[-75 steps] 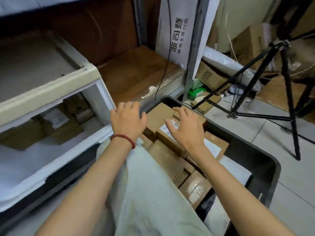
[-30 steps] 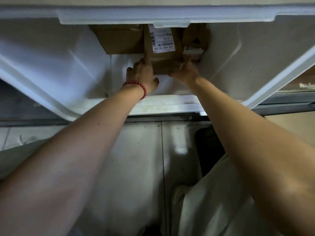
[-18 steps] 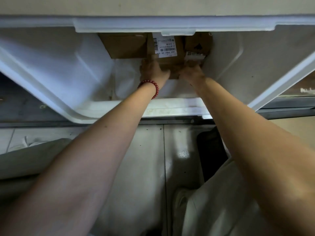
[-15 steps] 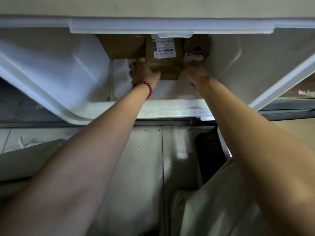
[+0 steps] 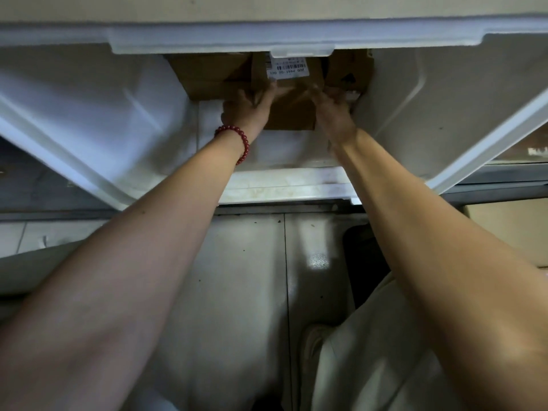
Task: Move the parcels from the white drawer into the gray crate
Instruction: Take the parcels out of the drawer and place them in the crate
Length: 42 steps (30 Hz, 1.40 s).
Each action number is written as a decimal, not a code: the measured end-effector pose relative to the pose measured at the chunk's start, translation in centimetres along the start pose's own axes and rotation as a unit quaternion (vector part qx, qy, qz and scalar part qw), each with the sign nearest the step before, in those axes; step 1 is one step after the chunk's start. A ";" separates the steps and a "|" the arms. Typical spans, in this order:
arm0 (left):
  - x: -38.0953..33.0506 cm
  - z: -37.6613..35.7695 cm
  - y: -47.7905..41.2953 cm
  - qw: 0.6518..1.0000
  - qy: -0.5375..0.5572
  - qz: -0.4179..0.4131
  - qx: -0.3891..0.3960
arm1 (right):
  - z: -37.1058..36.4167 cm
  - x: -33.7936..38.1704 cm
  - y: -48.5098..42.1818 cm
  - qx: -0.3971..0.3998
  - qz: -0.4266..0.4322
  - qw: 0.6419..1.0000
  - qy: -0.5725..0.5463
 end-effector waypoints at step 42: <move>1.7 -1.1 7.7 0.975 0.214 0.040 0.037 | 0.6 -3.6 9.3 -0.042 0.069 0.997 -0.016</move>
Point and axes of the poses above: each hand's wrist, its own y-axis away from the middle knuckle, its own z-axis out of the back of the hand, x = y × z, the point moved 3 cm from there along -y, towards the middle knuckle, and after that the axes turned 4 degrees about x, right-handed, at the moved point
